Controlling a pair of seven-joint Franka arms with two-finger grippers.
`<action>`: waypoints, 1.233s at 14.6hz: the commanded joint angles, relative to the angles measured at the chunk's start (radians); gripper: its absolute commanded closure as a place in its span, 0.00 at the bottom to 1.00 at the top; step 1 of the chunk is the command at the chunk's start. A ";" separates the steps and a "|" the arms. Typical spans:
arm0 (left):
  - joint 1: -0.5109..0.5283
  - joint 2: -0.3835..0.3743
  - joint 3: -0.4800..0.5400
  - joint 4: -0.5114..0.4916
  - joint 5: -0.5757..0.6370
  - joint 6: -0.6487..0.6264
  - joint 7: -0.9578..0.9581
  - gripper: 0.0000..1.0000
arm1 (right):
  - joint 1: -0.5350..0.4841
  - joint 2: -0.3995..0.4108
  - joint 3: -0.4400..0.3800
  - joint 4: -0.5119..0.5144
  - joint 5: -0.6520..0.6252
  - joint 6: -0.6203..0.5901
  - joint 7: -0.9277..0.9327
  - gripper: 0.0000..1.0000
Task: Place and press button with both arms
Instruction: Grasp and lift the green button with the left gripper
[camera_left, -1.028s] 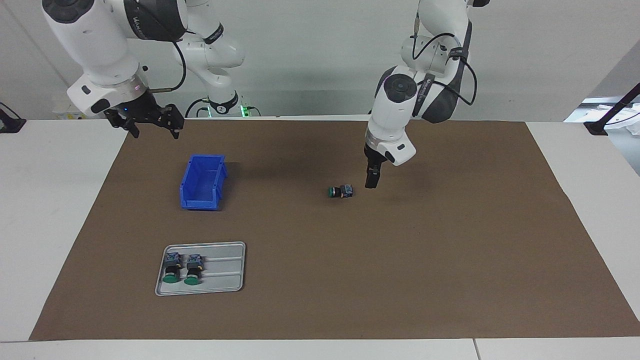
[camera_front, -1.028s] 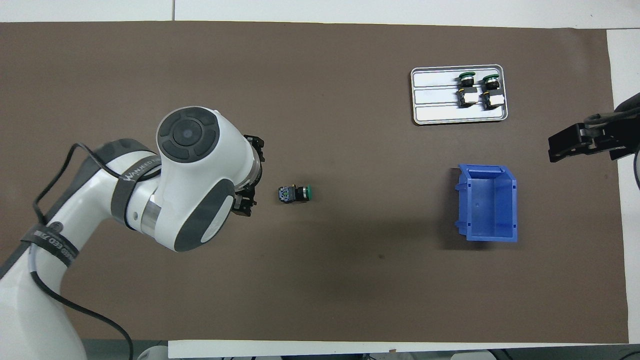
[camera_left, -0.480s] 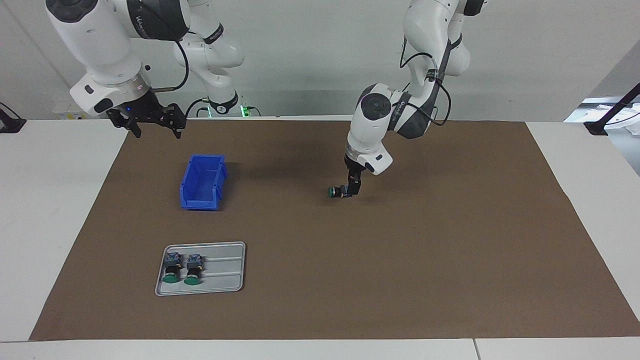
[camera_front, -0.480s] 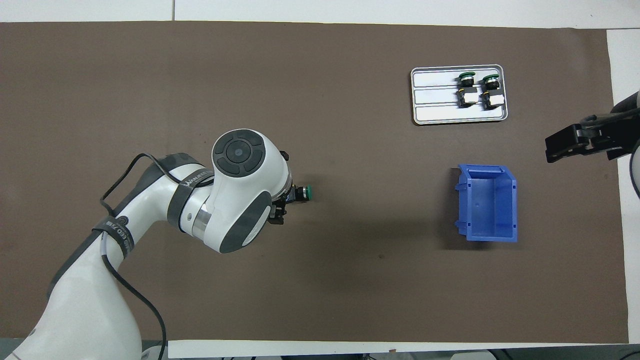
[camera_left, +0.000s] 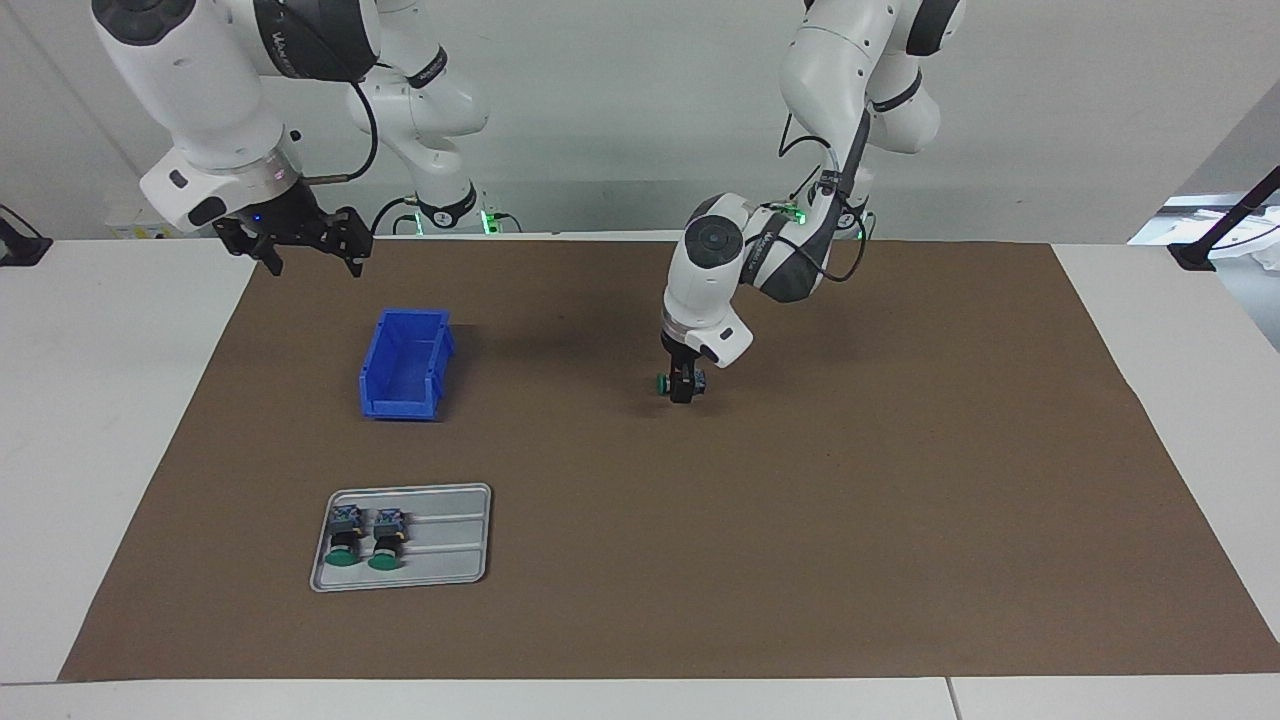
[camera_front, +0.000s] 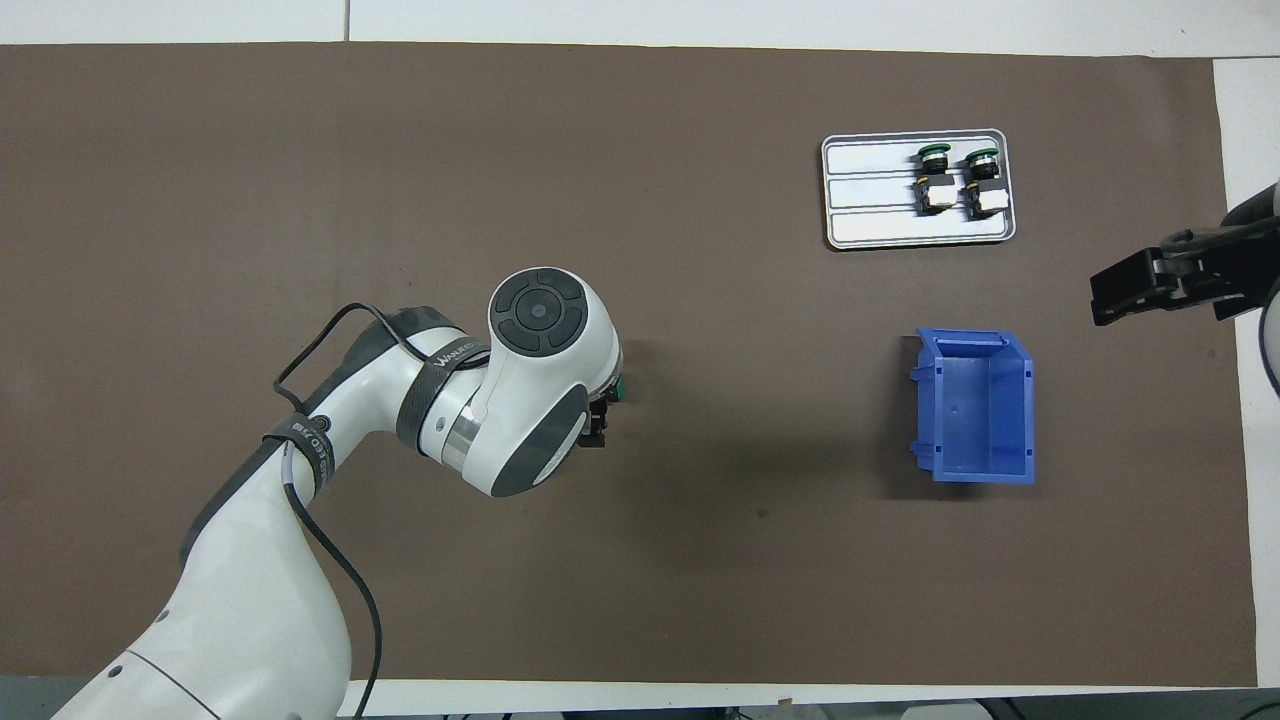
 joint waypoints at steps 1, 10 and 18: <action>-0.017 0.032 0.015 0.013 -0.009 0.024 -0.018 0.03 | -0.009 -0.024 0.003 -0.030 0.008 0.018 -0.022 0.00; -0.017 0.033 0.013 0.014 -0.009 0.029 -0.043 0.67 | -0.009 -0.024 0.003 -0.030 0.010 0.018 -0.022 0.00; -0.008 0.027 0.015 0.043 -0.009 0.016 -0.051 0.89 | -0.009 -0.024 0.003 -0.030 0.010 0.018 -0.022 0.00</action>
